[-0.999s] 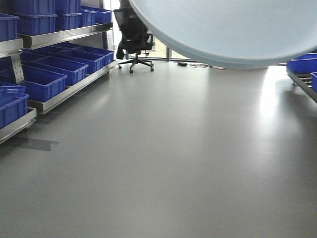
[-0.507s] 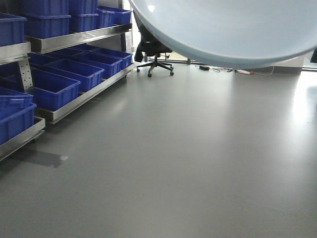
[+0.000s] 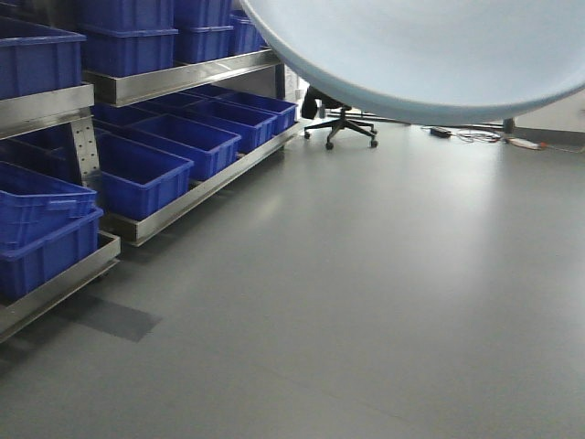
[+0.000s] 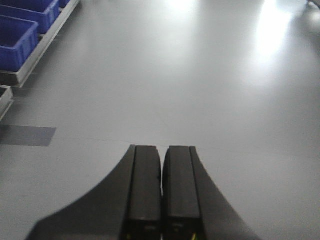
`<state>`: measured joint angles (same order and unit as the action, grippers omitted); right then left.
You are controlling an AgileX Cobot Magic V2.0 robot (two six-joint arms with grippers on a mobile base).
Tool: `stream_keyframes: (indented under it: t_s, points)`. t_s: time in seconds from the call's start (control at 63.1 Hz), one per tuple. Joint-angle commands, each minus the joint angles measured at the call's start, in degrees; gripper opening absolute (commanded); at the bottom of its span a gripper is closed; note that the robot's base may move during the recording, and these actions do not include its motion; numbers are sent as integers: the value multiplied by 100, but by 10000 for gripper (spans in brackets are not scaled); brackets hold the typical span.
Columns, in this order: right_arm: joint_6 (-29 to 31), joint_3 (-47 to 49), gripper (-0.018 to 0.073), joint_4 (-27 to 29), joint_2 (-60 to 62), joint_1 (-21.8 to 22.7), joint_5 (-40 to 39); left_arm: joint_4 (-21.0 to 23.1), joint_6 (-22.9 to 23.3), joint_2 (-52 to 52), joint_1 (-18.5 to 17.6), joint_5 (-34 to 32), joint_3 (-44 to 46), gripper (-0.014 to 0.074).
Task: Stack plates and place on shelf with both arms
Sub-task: 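Drive the base to the shelf of blue bins holding the plates up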
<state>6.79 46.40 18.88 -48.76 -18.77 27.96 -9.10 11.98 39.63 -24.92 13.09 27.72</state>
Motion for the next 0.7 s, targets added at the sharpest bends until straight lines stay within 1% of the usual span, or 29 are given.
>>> stream_keyframes:
  t_s: [0.0, 0.682]
  points:
    - [19, 180, 56, 106, 88, -3, -507, -8, 59, -14, 14, -474, 174, 84]
    - [19, 180, 56, 106, 87, -3, -513, -8, 59, -14, 14, -474, 174, 84]
